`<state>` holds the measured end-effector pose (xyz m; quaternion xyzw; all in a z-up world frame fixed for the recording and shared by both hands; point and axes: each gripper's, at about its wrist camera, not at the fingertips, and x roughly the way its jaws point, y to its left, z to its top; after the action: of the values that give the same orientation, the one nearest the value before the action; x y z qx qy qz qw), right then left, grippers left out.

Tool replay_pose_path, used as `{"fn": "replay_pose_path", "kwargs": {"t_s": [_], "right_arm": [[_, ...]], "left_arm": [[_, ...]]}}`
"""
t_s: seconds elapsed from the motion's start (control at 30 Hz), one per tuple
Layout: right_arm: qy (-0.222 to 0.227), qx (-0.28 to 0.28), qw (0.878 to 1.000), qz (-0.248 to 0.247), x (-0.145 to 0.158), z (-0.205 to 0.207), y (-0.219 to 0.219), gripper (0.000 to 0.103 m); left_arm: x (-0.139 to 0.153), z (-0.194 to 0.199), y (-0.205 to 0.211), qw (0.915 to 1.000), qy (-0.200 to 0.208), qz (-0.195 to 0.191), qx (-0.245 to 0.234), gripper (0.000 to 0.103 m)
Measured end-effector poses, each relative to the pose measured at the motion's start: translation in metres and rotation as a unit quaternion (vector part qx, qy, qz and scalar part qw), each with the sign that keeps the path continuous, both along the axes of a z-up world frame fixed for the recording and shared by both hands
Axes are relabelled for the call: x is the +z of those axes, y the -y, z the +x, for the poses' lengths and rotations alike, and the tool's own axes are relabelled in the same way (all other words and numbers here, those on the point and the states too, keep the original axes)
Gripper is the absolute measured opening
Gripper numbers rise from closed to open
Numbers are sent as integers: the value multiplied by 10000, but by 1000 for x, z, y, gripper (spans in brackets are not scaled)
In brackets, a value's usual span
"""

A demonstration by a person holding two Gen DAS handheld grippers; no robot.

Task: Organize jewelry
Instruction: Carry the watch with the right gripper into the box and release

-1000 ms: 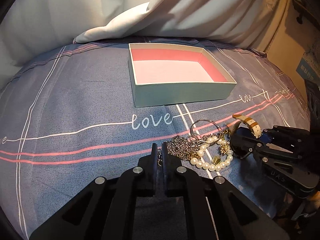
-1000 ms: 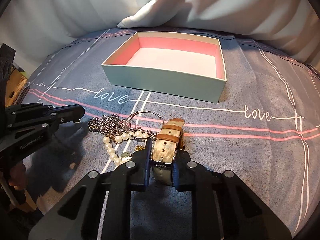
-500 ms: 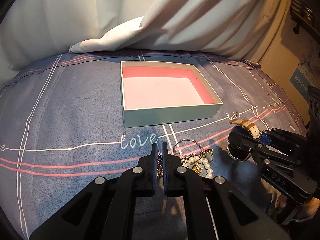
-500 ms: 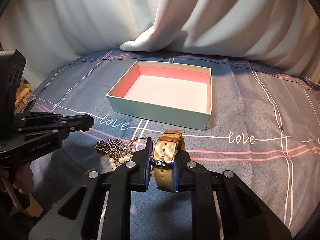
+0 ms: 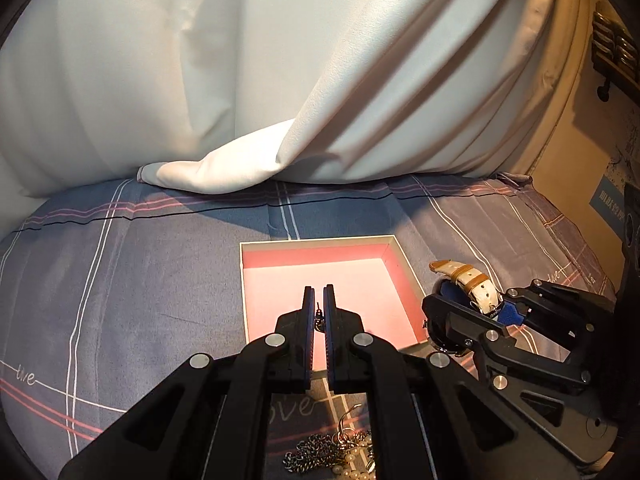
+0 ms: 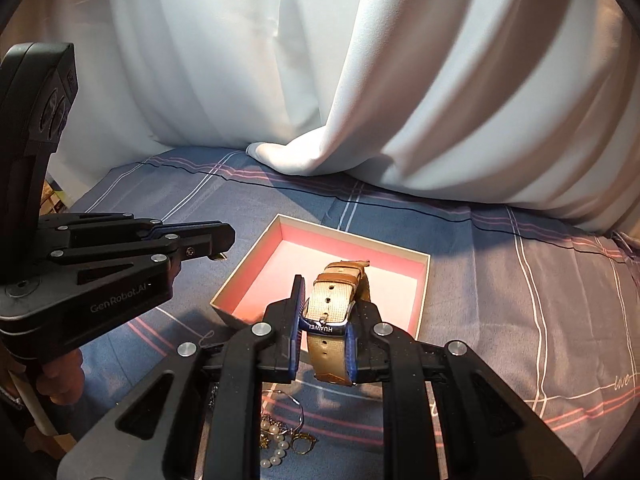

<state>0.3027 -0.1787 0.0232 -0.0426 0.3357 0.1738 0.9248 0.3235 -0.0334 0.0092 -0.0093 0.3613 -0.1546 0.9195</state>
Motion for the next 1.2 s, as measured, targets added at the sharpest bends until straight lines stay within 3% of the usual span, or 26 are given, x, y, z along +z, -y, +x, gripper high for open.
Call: {"fn": "replay_pose_path", "kwargs": {"t_s": [0.1, 0.33, 0.5, 0.63, 0.77, 1.03, 1.1, 1.13, 1.17, 1.2], "right_arm": [[-51, -17, 9999, -163, 4, 22, -3, 18], [-540, -54, 9975, -444, -16, 71, -10, 18], [-969, -36, 9933, -627, -39, 83, -16, 18], [-1154, 20, 9909, -693, -53, 83, -21, 18], [-1158, 49, 9906, -732, -58, 82, -24, 18], [-1130, 43, 9910, -710, -60, 83, -19, 18], [-1157, 9, 9904, -754, -62, 82, -17, 27], [-1092, -43, 9908, -800, -61, 80, -16, 37], [-955, -102, 9919, -832, -58, 75, -13, 59], [-770, -132, 9934, -845, -53, 68, -11, 65]], "left_arm": [[2, 23, 5, 9997, -47, 185, 140, 5], [-20, 68, 15, 9968, -657, 396, 218, 5], [-42, 77, 9, 9927, -1137, 233, 330, 5], [-49, 75, 8, 9917, -1197, 363, 308, 5], [-54, 76, 3, 9903, -1331, 185, 351, 5], [-59, 79, 1, 9899, -1366, 183, 322, 5], [-60, 79, 0, 9900, -1371, 156, 306, 5], [-59, 78, -1, 9902, -1351, 147, 307, 14], [-58, 76, -2, 9908, -1309, 164, 298, 24], [-55, 72, -4, 9920, -1212, 183, 310, 49]]}}
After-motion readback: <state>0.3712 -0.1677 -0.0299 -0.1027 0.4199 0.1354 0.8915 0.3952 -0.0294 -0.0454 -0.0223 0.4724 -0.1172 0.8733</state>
